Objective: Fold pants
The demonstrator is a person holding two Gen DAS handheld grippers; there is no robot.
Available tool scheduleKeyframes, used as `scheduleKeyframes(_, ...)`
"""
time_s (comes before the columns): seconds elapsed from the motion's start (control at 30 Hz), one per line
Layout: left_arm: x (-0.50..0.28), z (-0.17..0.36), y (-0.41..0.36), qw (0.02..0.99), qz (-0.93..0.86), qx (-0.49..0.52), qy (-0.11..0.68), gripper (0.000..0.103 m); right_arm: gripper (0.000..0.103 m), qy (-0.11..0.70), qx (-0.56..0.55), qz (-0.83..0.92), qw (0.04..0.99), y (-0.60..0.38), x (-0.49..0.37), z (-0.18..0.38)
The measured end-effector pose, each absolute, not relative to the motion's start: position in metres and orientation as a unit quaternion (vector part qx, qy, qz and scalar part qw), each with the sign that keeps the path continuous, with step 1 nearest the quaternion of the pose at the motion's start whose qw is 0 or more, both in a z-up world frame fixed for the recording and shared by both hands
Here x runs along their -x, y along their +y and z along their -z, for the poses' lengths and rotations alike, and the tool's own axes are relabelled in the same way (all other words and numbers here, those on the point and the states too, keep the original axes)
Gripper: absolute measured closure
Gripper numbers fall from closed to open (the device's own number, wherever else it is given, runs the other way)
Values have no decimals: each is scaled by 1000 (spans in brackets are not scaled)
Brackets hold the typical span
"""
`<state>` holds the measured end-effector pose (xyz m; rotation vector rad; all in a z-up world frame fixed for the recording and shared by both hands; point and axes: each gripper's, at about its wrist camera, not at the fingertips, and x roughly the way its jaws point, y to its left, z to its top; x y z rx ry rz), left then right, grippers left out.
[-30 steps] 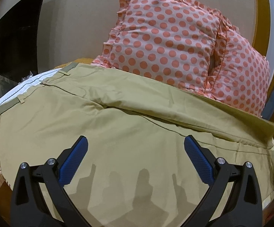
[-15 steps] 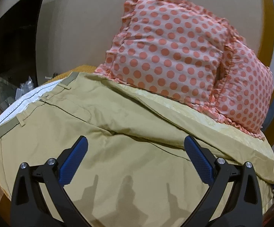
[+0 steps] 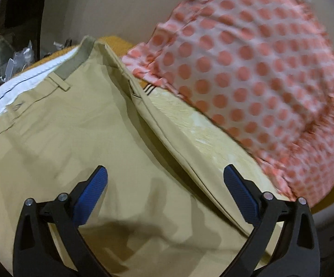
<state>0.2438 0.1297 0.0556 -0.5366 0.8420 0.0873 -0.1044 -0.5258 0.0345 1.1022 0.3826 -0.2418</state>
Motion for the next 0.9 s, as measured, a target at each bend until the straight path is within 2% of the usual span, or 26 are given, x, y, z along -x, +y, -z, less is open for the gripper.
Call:
scheduleKeyframes(0.1, -274, -42, 136, 861, -53, 278, 423, 24, 101, 184, -508, 113, 834, -526, 102, -39)
scheduleKeyframes(0.13, -286, -35, 138, 853, -53, 283, 435, 42, 102, 185, -505, 112, 835, -526, 101, -40)
scheduleKeyframes(0.17, -292, -30, 139, 848, -47, 287, 443, 79, 101, 185, -502, 110, 837, -527, 101, -41)
scheduleKeyframes(0.2, -295, -25, 142, 839, -27, 298, 454, 96, 101, 184, -499, 107, 840, -528, 100, -43)
scheduleKeyframes(0.23, -291, -25, 145, 837, -22, 308, 453, 100, 102, 181, -496, 104, 843, -529, 100, -47)
scheduleKeyframes(0.33, -247, -53, 147, 866, -6, 290, 409, 100, 101, 168, -489, 98, 850, -532, 105, -57)
scheduleKeyframes(0.5, -105, -93, 154, 903, 26, 262, 339, 99, 101, 161, -478, 123, 855, -545, 128, -59)
scheduleKeyframes(0.63, -29, -64, 160, 899, -2, 249, 361, 98, 101, 187, -485, 139, 843, -553, 137, -36)
scheduleKeyframes(0.9, 13, -26, 160, 885, -17, 258, 388, 100, 101, 196, -479, 178, 837, -555, 156, -20)
